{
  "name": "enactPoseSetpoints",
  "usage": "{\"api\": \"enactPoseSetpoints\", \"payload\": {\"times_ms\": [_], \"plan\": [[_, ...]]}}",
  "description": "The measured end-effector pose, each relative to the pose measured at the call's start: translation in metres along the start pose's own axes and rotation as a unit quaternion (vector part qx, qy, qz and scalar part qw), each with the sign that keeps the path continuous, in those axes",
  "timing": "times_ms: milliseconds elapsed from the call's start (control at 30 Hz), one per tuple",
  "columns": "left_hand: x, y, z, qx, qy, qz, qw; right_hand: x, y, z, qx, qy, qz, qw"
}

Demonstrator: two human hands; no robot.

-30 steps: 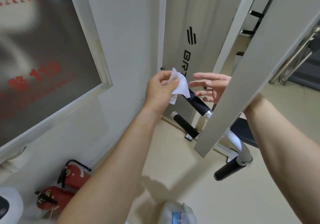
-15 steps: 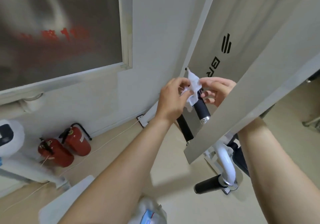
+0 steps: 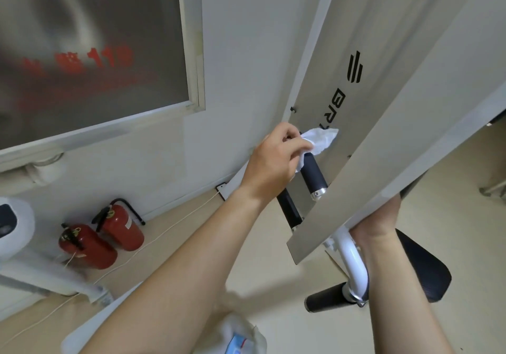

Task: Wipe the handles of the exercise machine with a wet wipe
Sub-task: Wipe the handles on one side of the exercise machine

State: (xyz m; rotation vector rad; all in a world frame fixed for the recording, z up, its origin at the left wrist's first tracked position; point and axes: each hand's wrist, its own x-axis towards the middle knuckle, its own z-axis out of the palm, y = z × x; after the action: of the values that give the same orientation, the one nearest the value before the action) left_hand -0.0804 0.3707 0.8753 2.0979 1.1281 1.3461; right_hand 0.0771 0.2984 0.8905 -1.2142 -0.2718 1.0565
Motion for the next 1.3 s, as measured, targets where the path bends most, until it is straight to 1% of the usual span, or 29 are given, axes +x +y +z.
{"api": "enactPoseSetpoints", "payload": {"times_ms": [67, 100, 200, 300, 367, 433, 533, 567, 667, 700, 733, 800, 833, 900, 933, 967, 1033, 1100, 1167, 1200, 1233, 1300], "plan": [[-0.004, -0.004, 0.002, 0.036, 0.023, 0.026, 0.999, 0.004, 0.002, -0.002, 0.011, 0.003, 0.008, 1.0], [-0.006, -0.006, 0.003, 0.05, 0.029, 0.035, 0.998, 0.004, 0.001, -0.002, -0.005, 0.01, 0.014, 1.0], [-0.007, -0.014, 0.001, 0.055, 0.034, 0.056, 0.996, -0.001, -0.002, 0.003, 0.003, 0.01, 0.021, 1.0], [0.005, -0.014, 0.003, 0.044, 0.074, 0.012, 0.996, -0.005, -0.002, 0.004, -0.018, 0.01, 0.014, 1.0], [0.012, -0.011, 0.006, 0.034, 0.106, -0.031, 0.993, -0.006, -0.001, 0.005, -0.014, 0.016, 0.018, 1.0], [0.01, -0.005, 0.012, 0.014, 0.118, -0.059, 0.991, -0.005, -0.001, 0.007, -0.007, 0.017, 0.018, 1.0], [-0.011, 0.007, 0.019, 0.01, 0.111, -0.076, 0.991, -0.006, -0.003, 0.007, 0.003, 0.004, 0.012, 1.0], [-0.02, 0.012, 0.02, 0.019, 0.101, -0.065, 0.993, -0.004, -0.003, 0.007, 0.006, -0.006, 0.009, 1.0], [-0.04, 0.021, 0.022, 0.005, 0.035, 0.013, 0.999, -0.003, -0.003, 0.004, 0.008, -0.031, -0.001, 0.999], [-0.041, 0.023, 0.02, 0.001, 0.03, 0.024, 0.999, -0.001, -0.003, 0.002, 0.002, -0.029, -0.004, 1.0], [-0.037, 0.021, 0.019, 0.01, 0.041, 0.021, 0.999, 0.0, -0.003, 0.001, -0.004, -0.023, -0.004, 1.0], [-0.018, 0.014, 0.016, 0.035, 0.076, -0.015, 0.996, -0.003, -0.004, 0.002, -0.009, -0.003, 0.003, 1.0], [-0.007, 0.01, 0.013, 0.038, 0.089, -0.048, 0.994, -0.003, -0.004, 0.003, -0.01, 0.008, 0.01, 1.0], [0.013, 0.002, 0.009, 0.026, 0.101, -0.094, 0.99, -0.006, -0.004, 0.006, -0.022, 0.027, 0.016, 0.999], [0.018, 0.003, 0.009, 0.011, 0.103, -0.104, 0.989, -0.006, -0.004, 0.008, -0.025, 0.031, 0.018, 0.999], [0.019, 0.007, 0.01, 0.004, 0.098, -0.111, 0.989, -0.005, -0.003, 0.008, -0.022, 0.03, 0.021, 0.999], [0.006, 0.023, 0.014, -0.016, 0.06, -0.11, 0.992, -0.006, -0.002, 0.009, 0.003, 0.011, 0.023, 1.0], [-0.021, 0.031, 0.017, -0.025, 0.009, -0.072, 0.997, -0.002, 0.0, 0.005, 0.024, -0.014, 0.024, 0.999], [-0.041, 0.032, 0.013, -0.051, -0.056, -0.039, 0.996, 0.0, 0.002, 0.001, 0.017, -0.023, 0.022, 0.999], [-0.041, 0.03, 0.009, -0.038, -0.079, -0.041, 0.995, -0.001, 0.002, 0.001, 0.011, -0.023, 0.024, 0.999], [-0.036, 0.029, 0.005, -0.003, -0.079, -0.044, 0.996, -0.002, 0.002, 0.001, 0.004, -0.023, 0.024, 0.999], [-0.016, 0.024, -0.002, 0.025, -0.065, -0.061, 0.996, -0.006, 0.0, 0.004, -0.001, -0.023, 0.018, 1.0]]}}
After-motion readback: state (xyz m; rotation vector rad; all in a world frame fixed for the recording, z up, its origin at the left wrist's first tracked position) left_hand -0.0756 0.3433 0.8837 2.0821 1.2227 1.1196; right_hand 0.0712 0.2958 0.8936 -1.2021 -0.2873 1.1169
